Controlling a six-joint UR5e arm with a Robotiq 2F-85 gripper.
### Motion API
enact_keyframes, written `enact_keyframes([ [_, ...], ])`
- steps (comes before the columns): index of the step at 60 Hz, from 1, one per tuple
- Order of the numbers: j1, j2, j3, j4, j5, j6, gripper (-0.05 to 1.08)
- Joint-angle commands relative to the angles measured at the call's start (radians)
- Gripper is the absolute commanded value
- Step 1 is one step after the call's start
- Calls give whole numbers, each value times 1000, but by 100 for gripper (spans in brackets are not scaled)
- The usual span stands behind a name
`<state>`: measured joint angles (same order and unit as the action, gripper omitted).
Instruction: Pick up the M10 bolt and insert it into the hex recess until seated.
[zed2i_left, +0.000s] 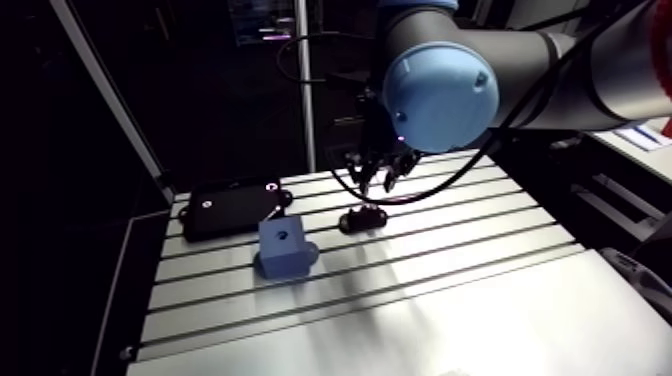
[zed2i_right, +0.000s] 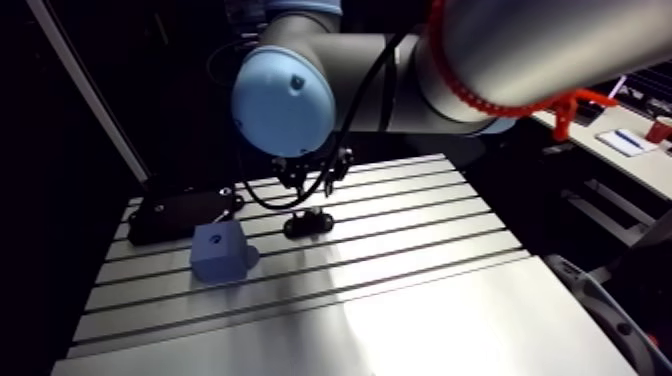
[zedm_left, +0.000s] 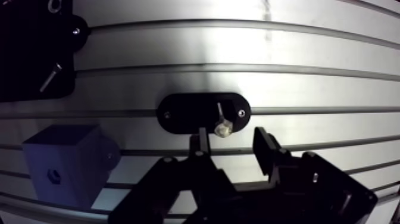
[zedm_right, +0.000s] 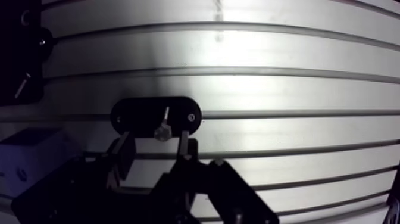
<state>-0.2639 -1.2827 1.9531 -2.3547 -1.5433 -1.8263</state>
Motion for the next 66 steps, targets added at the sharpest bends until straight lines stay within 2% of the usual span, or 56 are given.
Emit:
enact_keyframes([
  [1,0,7,4,-2,-2,-10,53],
  [66,0,58,8,-45,-2,-9,55],
])
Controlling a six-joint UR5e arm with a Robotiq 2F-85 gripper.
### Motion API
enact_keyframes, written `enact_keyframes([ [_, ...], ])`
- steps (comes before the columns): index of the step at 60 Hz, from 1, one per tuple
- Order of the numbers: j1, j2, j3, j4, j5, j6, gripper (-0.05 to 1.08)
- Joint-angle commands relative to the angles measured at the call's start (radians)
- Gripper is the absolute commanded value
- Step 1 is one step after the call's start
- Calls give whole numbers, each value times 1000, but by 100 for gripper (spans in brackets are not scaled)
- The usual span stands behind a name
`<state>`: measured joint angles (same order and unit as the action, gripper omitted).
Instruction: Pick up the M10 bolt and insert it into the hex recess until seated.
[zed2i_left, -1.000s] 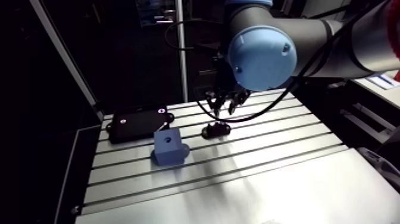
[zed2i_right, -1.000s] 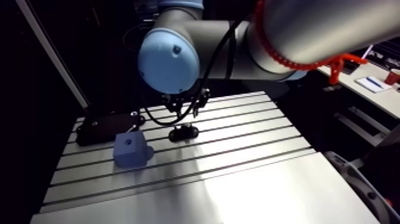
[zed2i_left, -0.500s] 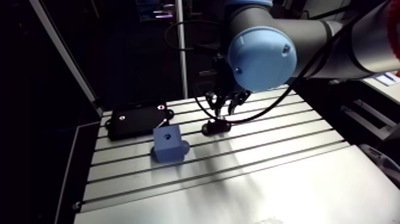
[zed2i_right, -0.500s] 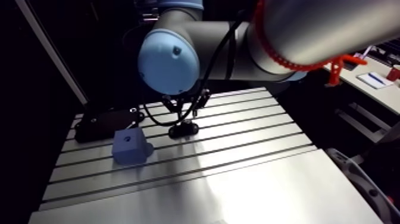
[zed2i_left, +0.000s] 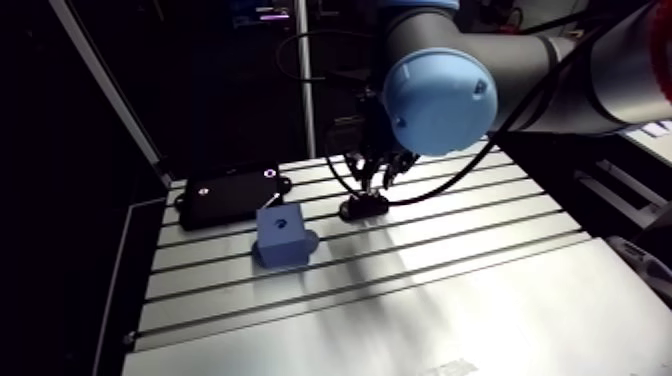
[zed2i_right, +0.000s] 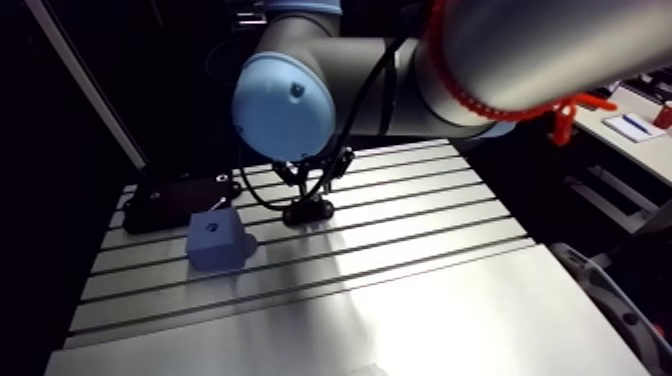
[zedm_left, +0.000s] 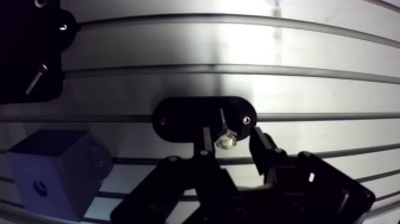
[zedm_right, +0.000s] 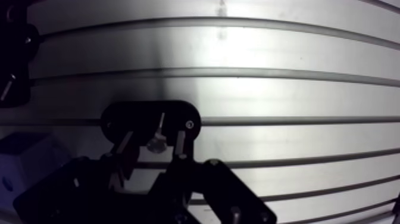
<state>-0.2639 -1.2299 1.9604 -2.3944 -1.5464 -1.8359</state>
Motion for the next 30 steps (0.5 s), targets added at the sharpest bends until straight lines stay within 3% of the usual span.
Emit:
enact_keyframes([
  [1,0,5,1,-6,1,0,55],
  [30,8,5,2,-4,-1,0,57],
])
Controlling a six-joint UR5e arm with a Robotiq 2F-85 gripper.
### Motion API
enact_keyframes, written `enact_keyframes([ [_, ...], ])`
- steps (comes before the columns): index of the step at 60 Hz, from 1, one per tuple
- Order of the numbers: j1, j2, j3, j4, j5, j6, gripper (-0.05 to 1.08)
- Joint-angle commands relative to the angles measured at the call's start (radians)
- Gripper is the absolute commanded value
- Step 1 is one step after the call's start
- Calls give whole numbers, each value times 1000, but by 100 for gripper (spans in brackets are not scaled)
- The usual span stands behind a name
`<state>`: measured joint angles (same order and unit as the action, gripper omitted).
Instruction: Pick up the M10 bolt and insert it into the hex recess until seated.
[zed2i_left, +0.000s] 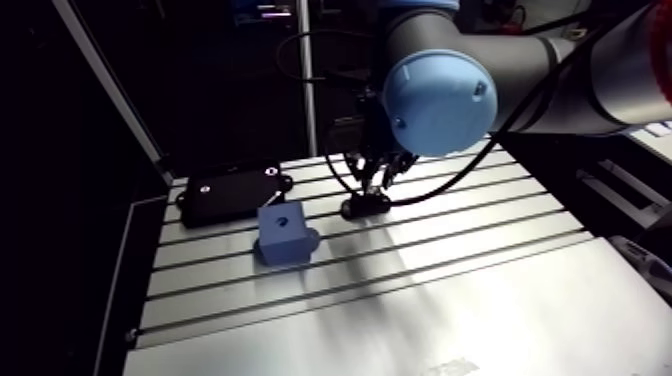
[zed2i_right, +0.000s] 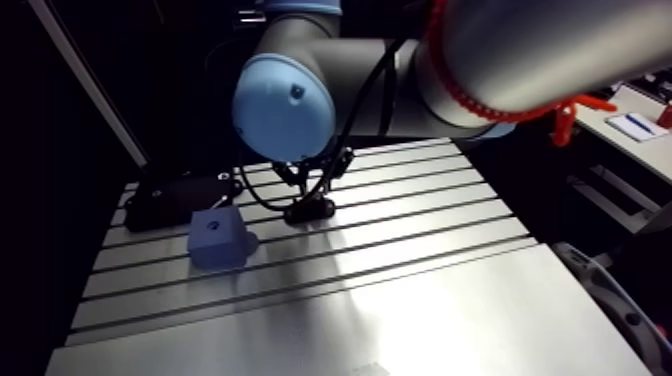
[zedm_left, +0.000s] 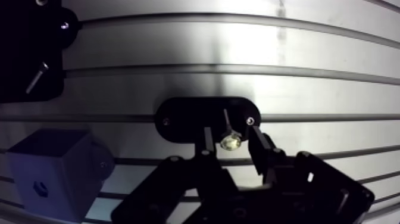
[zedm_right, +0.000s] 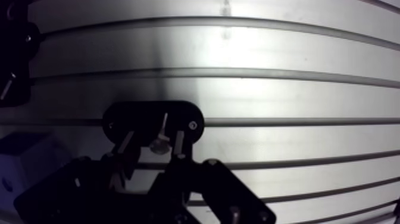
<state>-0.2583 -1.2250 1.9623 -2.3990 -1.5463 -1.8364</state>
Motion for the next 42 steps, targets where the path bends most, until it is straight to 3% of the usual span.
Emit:
enact_keyframes([
  [1,2,0,1,0,-2,1,57],
  [5,2,0,1,0,-2,0,57],
  [12,2,2,5,-3,-28,-1,57],
  [18,2,3,8,-4,-37,-2,57],
  [42,11,3,5,-4,-36,-2,58],
])
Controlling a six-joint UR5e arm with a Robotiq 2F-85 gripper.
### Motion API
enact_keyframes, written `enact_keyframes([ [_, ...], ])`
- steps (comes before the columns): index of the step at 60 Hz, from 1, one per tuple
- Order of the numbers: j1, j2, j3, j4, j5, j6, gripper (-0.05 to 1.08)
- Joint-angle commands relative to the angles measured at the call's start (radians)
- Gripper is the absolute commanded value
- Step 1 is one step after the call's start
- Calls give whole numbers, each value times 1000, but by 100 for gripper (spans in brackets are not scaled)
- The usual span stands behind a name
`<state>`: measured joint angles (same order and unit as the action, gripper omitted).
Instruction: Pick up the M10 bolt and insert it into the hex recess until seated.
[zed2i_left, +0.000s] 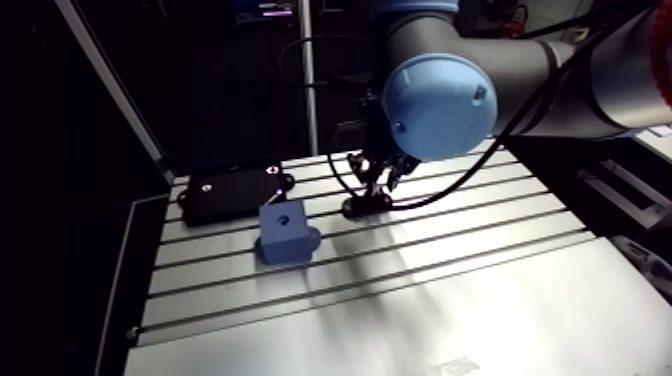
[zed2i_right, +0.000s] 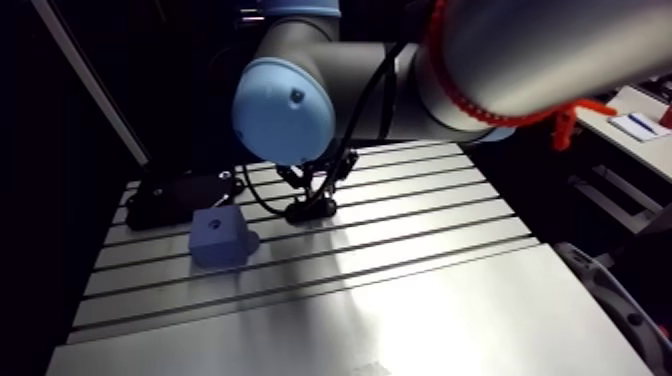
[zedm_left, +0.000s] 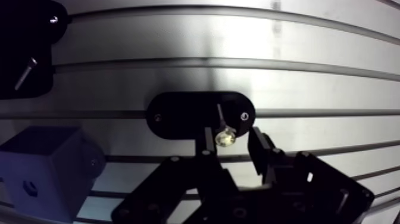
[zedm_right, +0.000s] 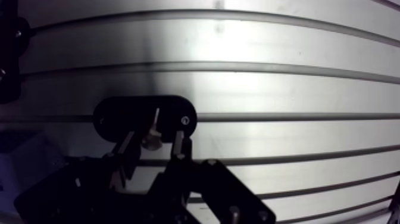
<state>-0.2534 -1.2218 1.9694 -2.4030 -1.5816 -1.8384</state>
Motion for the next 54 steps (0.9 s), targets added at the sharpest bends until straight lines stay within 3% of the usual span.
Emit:
enact_keyframes([
  [1,6,0,-2,0,-1,0,58],
  [54,11,6,-5,0,1,0,59],
])
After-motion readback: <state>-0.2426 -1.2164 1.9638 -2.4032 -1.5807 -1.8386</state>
